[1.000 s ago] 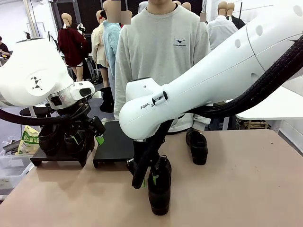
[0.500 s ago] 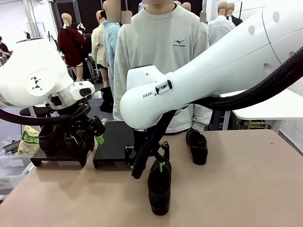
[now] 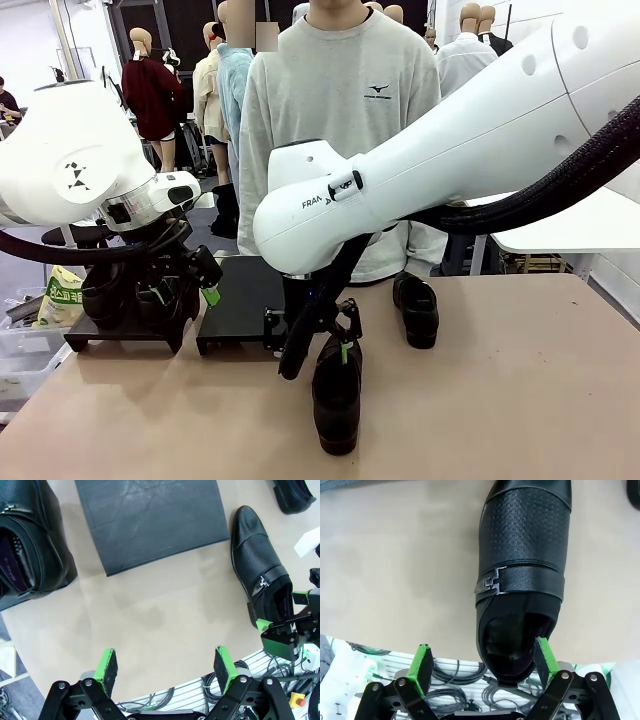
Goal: Organize the shoes by placing them on the stand.
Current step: Pick up one Shoe and place it in the middle of the table, then place the Shoe from the middle of the table onto the Shoes Stand.
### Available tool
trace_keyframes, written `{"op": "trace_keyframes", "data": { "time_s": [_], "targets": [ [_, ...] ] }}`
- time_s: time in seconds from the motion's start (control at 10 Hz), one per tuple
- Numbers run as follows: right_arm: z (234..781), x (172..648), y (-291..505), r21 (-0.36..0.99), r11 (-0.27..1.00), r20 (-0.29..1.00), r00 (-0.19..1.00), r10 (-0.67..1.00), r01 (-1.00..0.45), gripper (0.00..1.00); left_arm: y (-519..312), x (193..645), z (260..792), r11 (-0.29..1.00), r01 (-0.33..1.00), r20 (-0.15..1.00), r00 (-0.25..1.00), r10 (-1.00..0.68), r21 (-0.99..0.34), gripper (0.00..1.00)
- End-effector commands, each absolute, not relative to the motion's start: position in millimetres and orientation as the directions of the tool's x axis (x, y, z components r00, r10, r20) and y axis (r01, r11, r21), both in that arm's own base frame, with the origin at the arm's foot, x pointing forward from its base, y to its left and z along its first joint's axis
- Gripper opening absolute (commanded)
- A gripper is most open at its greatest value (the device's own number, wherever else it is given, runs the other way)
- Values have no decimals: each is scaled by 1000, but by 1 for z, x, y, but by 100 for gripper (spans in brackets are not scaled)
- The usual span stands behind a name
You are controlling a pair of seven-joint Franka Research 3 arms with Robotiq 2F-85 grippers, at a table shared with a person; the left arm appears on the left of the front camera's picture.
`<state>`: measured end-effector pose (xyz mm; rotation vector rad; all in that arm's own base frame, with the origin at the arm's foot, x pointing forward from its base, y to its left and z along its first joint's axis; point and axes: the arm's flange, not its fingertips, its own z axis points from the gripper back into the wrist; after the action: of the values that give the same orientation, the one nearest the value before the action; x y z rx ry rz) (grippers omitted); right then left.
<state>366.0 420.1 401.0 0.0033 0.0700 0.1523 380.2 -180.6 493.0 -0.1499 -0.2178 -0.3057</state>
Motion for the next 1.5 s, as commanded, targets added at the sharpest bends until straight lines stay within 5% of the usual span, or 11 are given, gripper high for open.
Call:
{"op": "trace_keyframes", "data": {
  "time_s": [0.0, 0.8, 1.1, 1.4],
  "targets": [
    [405, 366, 420, 15, 988, -58, 987, 152, -151, 100, -180, 380, 493, 943, 310, 235, 931, -277, -117, 100],
    [404, 366, 420, 11, 988, -65, 986, 152, -151, 100, -180, 380, 493, 943, 310, 235, 931, -277, -117, 100],
    [483, 330, 324, -23, 1000, 185, 983, 8, -4, 100, -180, 380, 493, 943, 310, 235, 931, -277, -117, 100],
    [483, 319, 218, 13, 999, 95, 995, -32, 31, 100, -180, 380, 493, 943, 313, 235, 931, -281, -113, 100]
  ]
}}
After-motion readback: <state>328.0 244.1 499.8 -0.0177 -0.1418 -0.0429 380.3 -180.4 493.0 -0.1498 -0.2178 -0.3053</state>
